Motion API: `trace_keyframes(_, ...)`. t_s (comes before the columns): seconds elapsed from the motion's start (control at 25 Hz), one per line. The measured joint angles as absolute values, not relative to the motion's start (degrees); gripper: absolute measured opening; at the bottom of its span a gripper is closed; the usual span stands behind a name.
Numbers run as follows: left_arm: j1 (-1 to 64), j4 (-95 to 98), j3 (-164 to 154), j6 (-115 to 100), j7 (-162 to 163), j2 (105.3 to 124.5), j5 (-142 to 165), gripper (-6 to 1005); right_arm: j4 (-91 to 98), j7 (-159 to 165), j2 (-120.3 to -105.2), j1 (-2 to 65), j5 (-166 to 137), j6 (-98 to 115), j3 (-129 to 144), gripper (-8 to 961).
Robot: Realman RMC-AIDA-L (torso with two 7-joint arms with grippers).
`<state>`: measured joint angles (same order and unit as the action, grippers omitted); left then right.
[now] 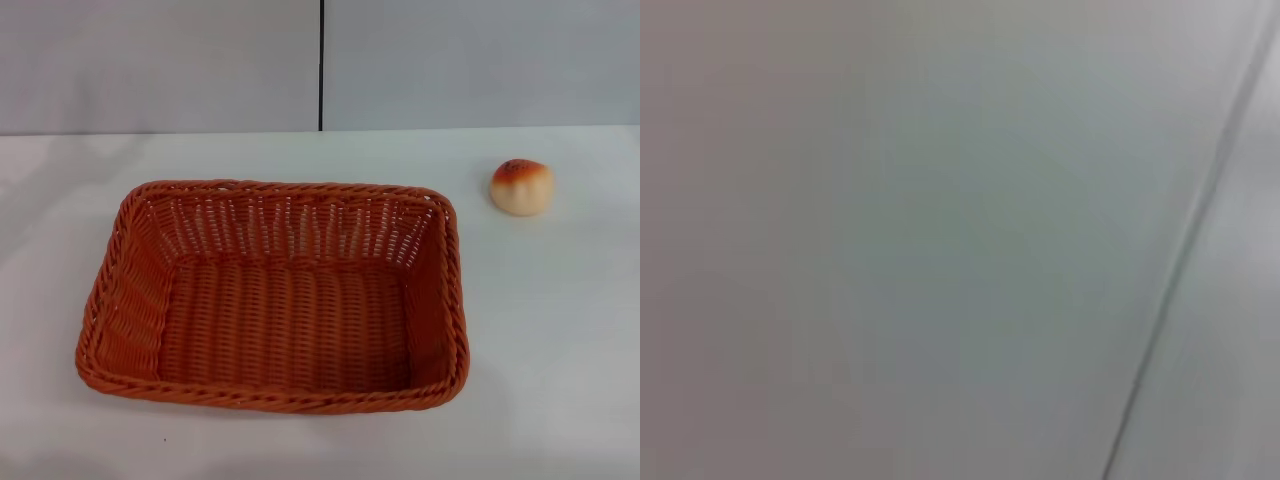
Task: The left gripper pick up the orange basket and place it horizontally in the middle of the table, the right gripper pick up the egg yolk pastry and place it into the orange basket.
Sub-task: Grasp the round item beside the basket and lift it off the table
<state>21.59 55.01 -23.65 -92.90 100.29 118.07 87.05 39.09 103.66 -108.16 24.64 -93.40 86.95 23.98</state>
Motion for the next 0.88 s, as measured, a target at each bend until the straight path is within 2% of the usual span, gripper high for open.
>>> trace_keyframes(0.04,21.6,53.1,-24.2,-93.2,97.9,117.98,85.0,813,40.2,105.8,-107.44,26.2,-98.9,87.3,23.2,559)
trace_keyframes(0.08,22.2,50.5,-25.4,-93.3,92.6,118.06,82.8,813,41.6,109.5,-106.07,29.6,-109.9,87.5,22.5,559)
trace_keyframes(0.12,22.2,50.5,-25.4,-93.3,92.6,118.06,82.8,812,41.6,109.5,-106.07,29.6,-109.9,87.5,22.5,559)
trace_keyframes(0.28,23.9,43.3,-27.3,-95.5,79.2,118.35,77.2,812,41.0,112.2,-104.02,38.1,-130.0,84.8,24.7,559)
trace_keyframes(0.64,25.5,30.8,-27.8,-98.3,62.7,118.27,69.9,812,39.8,118.7,-103.84,44.7,-137.2,78.9,42.4,559)
trace_keyframes(0.76,25.9,29.0,-28.1,-98.6,60.8,118.28,69.8,812,38.6,119.8,-104.60,46.4,-138.2,76.9,48.2,559)
trace_keyframes(0.88,26.1,27.7,-29.0,-98.8,59.7,118.37,69.8,812,38.1,120.6,-106.12,47.3,-138.8,73.9,53.1,558)
